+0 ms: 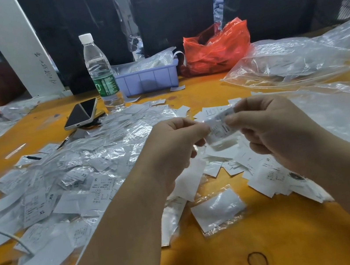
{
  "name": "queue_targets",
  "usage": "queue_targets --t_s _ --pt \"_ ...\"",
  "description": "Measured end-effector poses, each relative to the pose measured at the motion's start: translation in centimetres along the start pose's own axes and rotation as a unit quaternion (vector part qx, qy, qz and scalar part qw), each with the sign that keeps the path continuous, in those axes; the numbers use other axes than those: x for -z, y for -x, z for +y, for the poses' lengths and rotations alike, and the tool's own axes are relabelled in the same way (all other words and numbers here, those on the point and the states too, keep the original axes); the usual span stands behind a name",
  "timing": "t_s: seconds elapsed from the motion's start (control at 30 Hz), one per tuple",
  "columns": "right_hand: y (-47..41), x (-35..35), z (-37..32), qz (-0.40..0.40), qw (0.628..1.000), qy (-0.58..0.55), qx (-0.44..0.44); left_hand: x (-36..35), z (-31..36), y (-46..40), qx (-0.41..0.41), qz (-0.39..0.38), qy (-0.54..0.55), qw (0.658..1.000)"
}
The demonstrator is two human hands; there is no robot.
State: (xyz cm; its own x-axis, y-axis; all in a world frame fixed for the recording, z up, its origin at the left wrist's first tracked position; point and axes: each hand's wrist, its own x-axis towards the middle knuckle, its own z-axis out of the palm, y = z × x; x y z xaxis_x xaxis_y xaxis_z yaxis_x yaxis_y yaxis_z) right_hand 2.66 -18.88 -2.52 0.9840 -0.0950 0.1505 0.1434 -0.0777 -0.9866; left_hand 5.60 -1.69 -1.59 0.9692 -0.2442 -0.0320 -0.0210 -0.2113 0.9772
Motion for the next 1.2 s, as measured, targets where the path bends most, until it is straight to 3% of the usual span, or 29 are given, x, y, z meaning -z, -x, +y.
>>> queue_targets --t_s 0.1,0.17,0.3,0.5,0.6,0.8,1.0,1.2 --pt "0.1 -0.2 0.5 -0.017 0.964 0.261 0.055 0.2 -0.2 0.0 0.015 -0.003 -0.212 0.977" --pt "0.2 -0.5 1.0 -0.04 0.936 0.346 0.045 0.4 -0.4 -0.1 0.037 -0.007 -0.284 0.958" --pt "0.1 -0.8 1.3 -0.053 0.938 0.342 0.015 1.1 -0.4 -0.3 0.045 0.032 -0.3 0.952" --pt "0.2 -0.4 0.9 -0.011 0.958 0.284 0.043 3.1 -0.8 -0.8 -0.021 0.245 -0.332 0.911" --pt "0.2 -0.3 1.0 0.003 0.935 0.349 0.054 2.9 -1.1 -0.8 -0.051 0.286 -0.353 0.889" --pt "0.2 -0.5 1.7 -0.035 0.897 0.44 0.018 1.9 -1.4 -0.9 -0.047 0.231 -0.382 0.894" --pt "0.1 -0.3 2.0 -0.035 0.882 0.469 0.03 -0.3 -1.3 0.0 -0.076 0.065 -0.347 0.933" --pt "0.2 -1.0 2.1 -0.056 0.852 0.52 0.018 -1.3 -1.5 0.2 -0.09 0.027 -0.37 0.924"
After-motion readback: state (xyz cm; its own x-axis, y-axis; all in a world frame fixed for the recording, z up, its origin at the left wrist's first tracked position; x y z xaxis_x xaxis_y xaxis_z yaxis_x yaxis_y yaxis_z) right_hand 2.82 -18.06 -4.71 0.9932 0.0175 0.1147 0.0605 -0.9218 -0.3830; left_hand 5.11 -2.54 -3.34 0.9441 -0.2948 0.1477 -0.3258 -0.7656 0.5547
